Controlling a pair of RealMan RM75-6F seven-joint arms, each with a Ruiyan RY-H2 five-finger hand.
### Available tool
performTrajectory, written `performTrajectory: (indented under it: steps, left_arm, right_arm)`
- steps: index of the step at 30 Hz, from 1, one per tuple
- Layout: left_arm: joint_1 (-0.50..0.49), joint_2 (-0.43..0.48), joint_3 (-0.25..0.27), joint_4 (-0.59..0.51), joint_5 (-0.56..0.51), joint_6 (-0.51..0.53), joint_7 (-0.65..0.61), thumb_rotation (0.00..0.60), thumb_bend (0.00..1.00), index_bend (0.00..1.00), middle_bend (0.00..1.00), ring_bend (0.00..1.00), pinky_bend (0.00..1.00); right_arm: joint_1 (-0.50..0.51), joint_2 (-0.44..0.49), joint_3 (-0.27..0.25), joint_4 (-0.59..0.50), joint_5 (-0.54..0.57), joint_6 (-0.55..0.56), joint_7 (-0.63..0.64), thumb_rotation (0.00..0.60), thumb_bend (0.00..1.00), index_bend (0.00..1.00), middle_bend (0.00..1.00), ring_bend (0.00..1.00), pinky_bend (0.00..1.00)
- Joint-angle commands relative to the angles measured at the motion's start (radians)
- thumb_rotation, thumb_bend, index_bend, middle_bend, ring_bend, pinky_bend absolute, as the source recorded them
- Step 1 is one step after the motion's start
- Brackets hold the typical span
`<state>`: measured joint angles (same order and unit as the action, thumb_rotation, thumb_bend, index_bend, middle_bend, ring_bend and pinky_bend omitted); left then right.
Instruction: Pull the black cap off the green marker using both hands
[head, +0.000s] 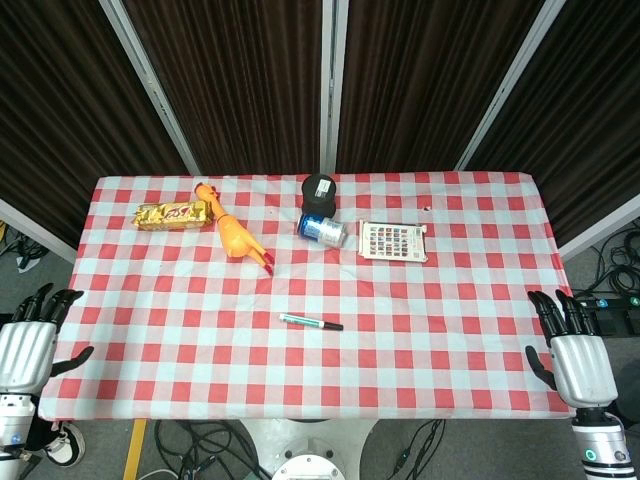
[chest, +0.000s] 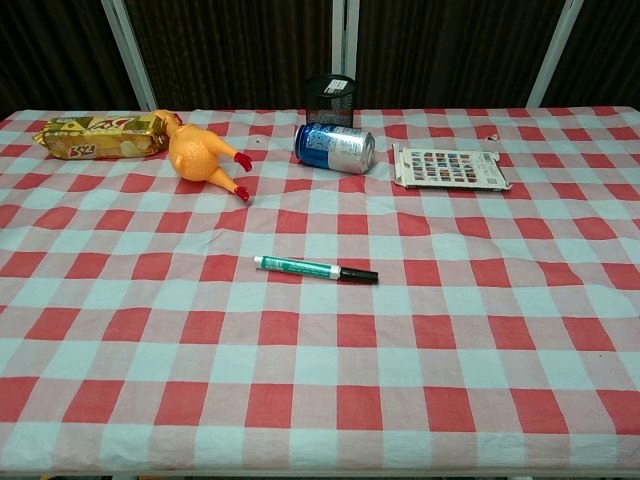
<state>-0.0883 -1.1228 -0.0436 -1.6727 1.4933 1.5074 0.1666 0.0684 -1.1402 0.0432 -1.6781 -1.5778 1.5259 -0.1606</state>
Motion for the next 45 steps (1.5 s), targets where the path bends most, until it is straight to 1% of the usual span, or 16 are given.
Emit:
performTrajectory:
  steps: [1, 5, 8, 10, 12, 15, 17, 20, 23, 27, 29, 31, 34, 36, 40, 45]
  left_arm:
    - [-0.006, -0.005, -0.007, 0.0, -0.002, -0.002, -0.004, 0.57, 0.15, 0.18, 0.2, 0.09, 0.19]
    - [-0.018, -0.023, -0.014, -0.006, 0.0, -0.012, 0.004, 0.579, 0.15, 0.18, 0.2, 0.09, 0.21]
    - [-0.042, -0.047, -0.032, -0.024, 0.013, -0.015, 0.027, 0.6, 0.15, 0.2, 0.22, 0.12, 0.26]
    - [-0.07, -0.077, -0.051, -0.032, 0.03, -0.02, 0.056, 0.6, 0.15, 0.25, 0.26, 0.16, 0.31]
    - [-0.104, -0.101, -0.067, -0.04, 0.042, -0.044, 0.087, 0.6, 0.15, 0.28, 0.28, 0.18, 0.34]
    - [-0.175, -0.138, -0.098, -0.068, 0.024, -0.125, 0.153, 0.6, 0.15, 0.29, 0.28, 0.19, 0.35]
    - [-0.232, -0.178, -0.126, -0.086, -0.014, -0.194, 0.217, 0.6, 0.15, 0.29, 0.29, 0.21, 0.37]
    - [-0.308, -0.257, -0.156, -0.099, -0.083, -0.282, 0.305, 0.6, 0.15, 0.29, 0.3, 0.3, 0.45]
    - [-0.391, -0.353, -0.185, -0.078, -0.168, -0.368, 0.393, 0.6, 0.15, 0.29, 0.31, 0.3, 0.46]
    - [-0.481, -0.486, -0.232, -0.017, -0.303, -0.424, 0.481, 0.6, 0.16, 0.33, 0.33, 0.31, 0.49]
    - [-0.522, -0.541, -0.25, 0.015, -0.386, -0.441, 0.537, 0.6, 0.18, 0.37, 0.37, 0.36, 0.53]
    - [-0.558, -0.586, -0.257, 0.047, -0.468, -0.436, 0.625, 0.6, 0.2, 0.42, 0.41, 0.46, 0.6]
    - [-0.594, -0.64, -0.263, 0.072, -0.571, -0.419, 0.7, 0.6, 0.22, 0.47, 0.46, 0.67, 0.7]
    - [-0.609, -0.67, -0.262, 0.093, -0.596, -0.405, 0.71, 0.6, 0.23, 0.48, 0.47, 0.73, 0.74]
    - [-0.636, -0.735, -0.249, 0.16, -0.602, -0.393, 0.691, 0.6, 0.24, 0.47, 0.5, 0.77, 0.78]
    - [-0.66, -0.781, -0.223, 0.211, -0.603, -0.398, 0.683, 0.6, 0.26, 0.48, 0.51, 0.8, 0.8]
  right_arm:
    - [0.001, 0.0, 0.001, -0.003, 0.003, -0.002, -0.011, 0.6, 0.27, 0.05, 0.11, 0.0, 0.11]
    - [0.005, -0.005, 0.003, -0.003, 0.004, -0.008, -0.008, 0.6, 0.27, 0.05, 0.1, 0.0, 0.11]
    - [0.012, -0.006, 0.009, -0.002, 0.015, -0.021, -0.015, 0.6, 0.27, 0.05, 0.1, 0.0, 0.11]
    - [0.017, -0.007, 0.012, -0.003, 0.022, -0.03, -0.015, 0.6, 0.27, 0.05, 0.1, 0.0, 0.11]
    - [0.023, -0.007, 0.014, -0.003, 0.025, -0.039, -0.019, 0.6, 0.27, 0.05, 0.1, 0.0, 0.11]
    - [0.031, -0.006, 0.016, -0.004, 0.024, -0.049, -0.026, 0.6, 0.27, 0.05, 0.1, 0.0, 0.12]
    - [0.034, -0.007, 0.017, -0.004, 0.024, -0.051, -0.026, 0.6, 0.27, 0.05, 0.1, 0.0, 0.12]
    - [0.037, -0.006, 0.018, -0.003, 0.027, -0.055, -0.024, 0.6, 0.27, 0.05, 0.1, 0.0, 0.12]
    - [0.041, -0.006, 0.019, -0.003, 0.032, -0.062, -0.025, 0.6, 0.27, 0.05, 0.1, 0.0, 0.12]
    - [0.045, -0.009, 0.017, -0.002, 0.032, -0.07, -0.03, 0.6, 0.27, 0.05, 0.1, 0.0, 0.12]
    - [0.047, -0.011, 0.015, -0.002, 0.031, -0.072, -0.034, 0.6, 0.27, 0.05, 0.1, 0.0, 0.12]
    - [0.047, -0.01, 0.014, -0.003, 0.031, -0.073, -0.036, 0.6, 0.27, 0.05, 0.1, 0.0, 0.12]
    - [0.049, -0.008, 0.015, -0.006, 0.031, -0.073, -0.038, 0.6, 0.27, 0.05, 0.1, 0.0, 0.12]
    - [0.05, -0.009, 0.014, -0.006, 0.031, -0.074, -0.039, 0.6, 0.27, 0.05, 0.1, 0.0, 0.12]
    - [0.052, -0.009, 0.012, -0.009, 0.037, -0.083, -0.043, 0.6, 0.27, 0.05, 0.1, 0.0, 0.12]
    - [0.059, 0.003, 0.013, -0.022, 0.055, -0.104, -0.052, 0.6, 0.27, 0.05, 0.12, 0.0, 0.12]
